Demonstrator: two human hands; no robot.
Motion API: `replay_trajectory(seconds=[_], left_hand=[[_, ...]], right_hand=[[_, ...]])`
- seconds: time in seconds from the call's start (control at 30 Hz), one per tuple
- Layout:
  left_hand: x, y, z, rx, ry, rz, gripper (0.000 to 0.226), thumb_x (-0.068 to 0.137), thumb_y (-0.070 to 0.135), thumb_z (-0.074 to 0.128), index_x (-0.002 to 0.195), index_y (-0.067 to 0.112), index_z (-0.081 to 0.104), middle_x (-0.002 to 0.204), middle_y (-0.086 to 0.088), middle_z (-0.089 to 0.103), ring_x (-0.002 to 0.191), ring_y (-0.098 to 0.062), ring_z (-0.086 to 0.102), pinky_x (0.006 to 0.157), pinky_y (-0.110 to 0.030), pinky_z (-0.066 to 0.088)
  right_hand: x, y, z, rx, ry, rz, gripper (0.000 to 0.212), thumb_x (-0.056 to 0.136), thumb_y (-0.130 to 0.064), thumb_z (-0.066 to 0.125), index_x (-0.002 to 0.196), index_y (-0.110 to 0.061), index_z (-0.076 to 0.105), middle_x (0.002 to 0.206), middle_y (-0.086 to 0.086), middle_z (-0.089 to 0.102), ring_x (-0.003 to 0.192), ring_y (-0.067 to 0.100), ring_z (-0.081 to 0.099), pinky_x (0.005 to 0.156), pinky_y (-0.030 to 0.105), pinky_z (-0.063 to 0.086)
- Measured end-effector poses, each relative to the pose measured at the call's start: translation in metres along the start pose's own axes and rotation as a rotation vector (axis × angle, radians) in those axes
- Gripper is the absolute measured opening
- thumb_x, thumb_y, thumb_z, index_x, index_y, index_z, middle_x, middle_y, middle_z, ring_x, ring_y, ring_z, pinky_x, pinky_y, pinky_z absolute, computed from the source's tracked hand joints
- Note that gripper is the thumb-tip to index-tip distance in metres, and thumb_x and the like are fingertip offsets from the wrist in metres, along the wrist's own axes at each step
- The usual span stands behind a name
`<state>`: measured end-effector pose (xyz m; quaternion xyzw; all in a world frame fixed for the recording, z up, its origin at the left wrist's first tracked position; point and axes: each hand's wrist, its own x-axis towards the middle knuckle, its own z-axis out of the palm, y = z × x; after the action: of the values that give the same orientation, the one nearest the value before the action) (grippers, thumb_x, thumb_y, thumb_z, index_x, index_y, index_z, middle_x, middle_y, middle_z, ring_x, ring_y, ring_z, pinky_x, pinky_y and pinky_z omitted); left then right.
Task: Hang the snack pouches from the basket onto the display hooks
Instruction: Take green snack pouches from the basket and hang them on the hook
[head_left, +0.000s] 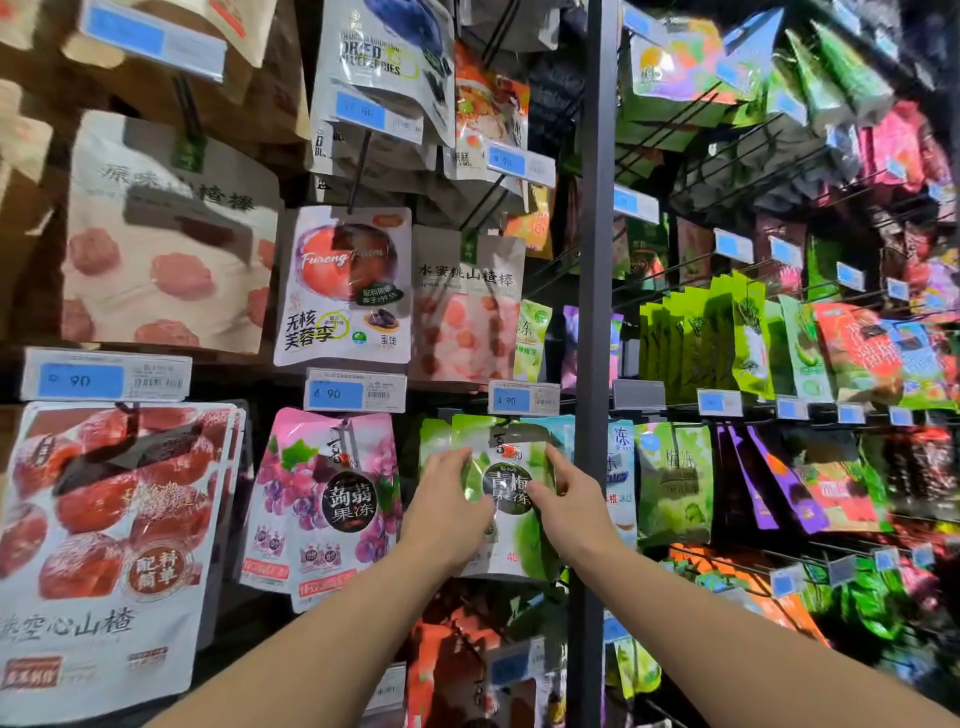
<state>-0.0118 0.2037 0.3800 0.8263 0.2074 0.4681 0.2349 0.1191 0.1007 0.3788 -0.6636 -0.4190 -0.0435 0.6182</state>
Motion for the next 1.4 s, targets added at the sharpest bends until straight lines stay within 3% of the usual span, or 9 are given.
replay_trajectory(seconds=[0.27,0.37,0.5,0.63,0.7,0.83,1.07,1.27,1.4], left_hand=[[-0.012,-0.031,0.022,0.198,-0.066,-0.019,0.092,0.083,0.015,0.065,0.151,0.046,0.013,0.134,0.003,0.028,0.095,-0.027,0.061,0.077,-0.049,0.057],[-0.003,-0.037,0.032,0.267,-0.026,-0.054,0.091,0.086,0.014,0.065,0.154,0.041,0.011,0.142,-0.002,0.026,0.107,-0.031,0.058,0.079,-0.047,0.056],[0.012,-0.046,0.047,0.368,-0.01,-0.106,0.091,0.088,0.017,0.066,0.156,0.032,0.008,0.154,-0.008,0.017,0.138,-0.032,0.037,0.101,-0.047,0.049],[0.028,-0.056,0.061,0.379,-0.016,-0.171,0.092,0.091,0.017,0.064,0.157,0.029,0.002,0.164,-0.008,-0.013,0.153,-0.035,0.003,0.113,-0.047,0.038],[0.037,-0.063,0.067,0.366,-0.008,-0.199,0.092,0.093,0.019,0.062,0.158,0.029,-0.002,0.164,-0.008,-0.022,0.154,-0.035,-0.008,0.111,-0.048,0.039],[0.053,-0.073,0.074,0.312,-0.029,-0.259,0.092,0.094,0.023,0.059,0.159,0.029,-0.005,0.166,-0.008,-0.023,0.154,-0.036,-0.01,0.111,-0.052,0.036],[0.074,-0.083,0.079,0.325,-0.065,-0.343,0.101,0.09,0.007,0.065,0.159,0.029,-0.005,0.165,-0.011,-0.021,0.154,-0.038,0.002,0.114,-0.05,0.035],[0.087,-0.092,0.083,0.385,-0.062,-0.363,0.104,0.086,-0.003,0.067,0.159,0.029,0.0,0.166,-0.014,-0.011,0.15,-0.04,0.015,0.114,-0.053,0.036],[0.097,-0.099,0.088,0.438,-0.055,-0.369,0.103,0.085,-0.004,0.066,0.159,0.029,0.001,0.166,-0.016,-0.006,0.147,-0.04,0.023,0.11,-0.055,0.039]], right_hand=[[-0.015,0.037,0.028,-0.135,-0.167,0.033,0.102,0.083,-0.024,0.07,0.161,-0.043,0.007,0.147,-0.009,0.044,0.138,0.011,0.042,0.114,0.031,0.036],[-0.001,0.039,0.042,-0.203,-0.152,0.075,0.096,0.086,-0.021,0.068,0.163,-0.029,0.013,0.159,0.002,0.032,0.147,0.02,0.032,0.12,0.034,0.029],[0.022,0.041,0.058,-0.277,-0.141,0.132,0.061,0.085,-0.014,0.061,0.144,-0.019,0.046,0.142,0.009,0.048,0.129,0.029,0.05,0.106,0.032,0.04],[0.054,0.067,0.08,-0.23,-0.126,0.102,0.079,0.07,-0.02,0.054,0.147,-0.034,0.046,0.137,0.005,0.06,0.118,0.027,0.06,0.102,0.04,0.052],[0.06,0.07,0.085,-0.189,-0.143,0.077,0.094,0.071,-0.016,0.054,0.155,-0.048,0.027,0.149,-0.004,0.05,0.129,0.019,0.054,0.104,0.028,0.049],[0.069,0.076,0.091,-0.111,-0.188,0.065,0.089,0.084,-0.004,0.057,0.159,-0.04,0.026,0.152,-0.017,0.035,0.123,-0.001,0.042,0.07,-0.01,0.031],[0.083,0.088,0.1,-0.172,-0.238,0.036,0.096,0.087,-0.01,0.057,0.158,-0.052,0.007,0.165,-0.019,0.024,0.147,0.012,0.034,0.111,0.027,0.042],[0.096,0.097,0.103,-0.298,-0.311,-0.004,0.095,0.097,-0.014,0.06,0.159,-0.045,-0.004,0.168,-0.017,0.012,0.152,0.015,0.027,0.114,0.019,0.022],[0.109,0.102,0.106,-0.348,-0.319,-0.006,0.099,0.097,-0.021,0.065,0.16,-0.04,-0.008,0.168,-0.006,0.021,0.153,0.021,0.027,0.124,0.031,0.021]])
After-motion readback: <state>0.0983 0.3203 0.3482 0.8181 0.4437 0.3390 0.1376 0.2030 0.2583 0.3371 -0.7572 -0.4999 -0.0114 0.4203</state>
